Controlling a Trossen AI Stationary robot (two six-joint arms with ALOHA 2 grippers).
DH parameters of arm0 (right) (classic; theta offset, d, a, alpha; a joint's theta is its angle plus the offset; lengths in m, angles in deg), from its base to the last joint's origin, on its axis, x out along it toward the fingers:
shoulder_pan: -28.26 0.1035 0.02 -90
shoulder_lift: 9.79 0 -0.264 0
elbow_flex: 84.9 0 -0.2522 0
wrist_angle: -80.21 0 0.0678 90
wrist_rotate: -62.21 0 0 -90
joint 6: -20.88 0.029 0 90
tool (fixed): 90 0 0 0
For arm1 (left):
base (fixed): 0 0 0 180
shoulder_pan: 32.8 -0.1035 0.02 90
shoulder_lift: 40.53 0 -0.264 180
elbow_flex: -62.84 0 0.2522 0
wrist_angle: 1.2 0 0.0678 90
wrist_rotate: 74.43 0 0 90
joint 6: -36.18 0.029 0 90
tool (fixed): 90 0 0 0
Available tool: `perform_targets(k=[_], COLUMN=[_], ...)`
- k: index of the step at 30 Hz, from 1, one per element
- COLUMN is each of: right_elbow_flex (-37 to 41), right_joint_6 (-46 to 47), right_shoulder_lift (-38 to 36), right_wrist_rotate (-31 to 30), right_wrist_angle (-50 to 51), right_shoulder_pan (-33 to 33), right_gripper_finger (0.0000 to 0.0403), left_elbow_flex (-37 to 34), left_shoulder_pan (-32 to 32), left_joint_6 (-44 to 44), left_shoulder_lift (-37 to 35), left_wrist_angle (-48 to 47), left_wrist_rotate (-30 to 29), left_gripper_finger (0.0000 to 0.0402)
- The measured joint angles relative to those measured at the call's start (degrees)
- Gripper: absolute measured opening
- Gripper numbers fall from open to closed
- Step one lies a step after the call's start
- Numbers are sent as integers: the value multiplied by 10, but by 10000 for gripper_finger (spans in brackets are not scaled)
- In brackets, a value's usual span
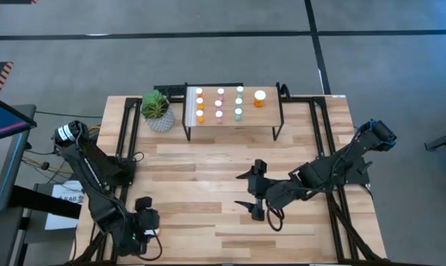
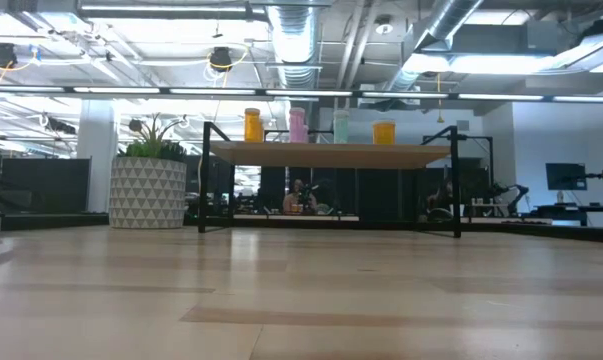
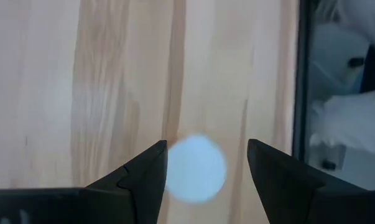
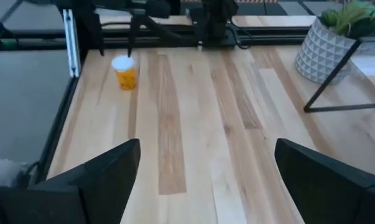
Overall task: Pick and place medicine bottles onto shelf by color
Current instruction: Put the big orange pill bottle on the shelf aligned with the other big orange pill bottle
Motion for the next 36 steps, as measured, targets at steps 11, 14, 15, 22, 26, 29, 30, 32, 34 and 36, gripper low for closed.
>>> perform_targets(k=[11, 14, 15, 22, 26, 29, 30, 32, 34, 36], right_elbow_flex=[33, 33, 33, 32, 32, 32, 32, 33, 50, 84], right_joint_6=[-3, -7, -10, -20, -21, -21, -21, -29, -50, -74], right_shoulder_lift=[0, 0, 0, 0, 0, 0, 0, 0, 0, -3], right_wrist_rotate=[0, 0, 0, -1, -3, -5, -4, 0, 9, 36], right_wrist_angle=[-43, -47, -49, -60, -61, -65, -69, -81, -133, -197], right_shoulder_pan=[1, 1, 1, 1, 1, 1, 2, 4, 7, 9], right_gripper_finger=[392, 392, 392, 392, 392, 393, 393, 392, 391, 392], left_elbow_flex=[-2, -2, -2, -2, -2, -2, -1, -1, -1, -1], left_shoulder_pan=[-1, -1, -3, -8, -10, -12, -12, -12, -12, -12], left_joint_6=[-9, -9, -9, 0, 15, 23, 23, 22, 23, 24], left_shoulder_lift=[35, 37, 37, 46, 79, 94, 97, 98, 98, 98], left_wrist_angle=[-27, -30, -29, -31, -25, -20, -20, -17, -14, -14], left_wrist_rotate=[53, 53, 53, 54, 78, 86, 85, 83, 82, 82], left_gripper_finger=[216, 232, 239, 277, 279, 279, 279, 279, 279, 279])
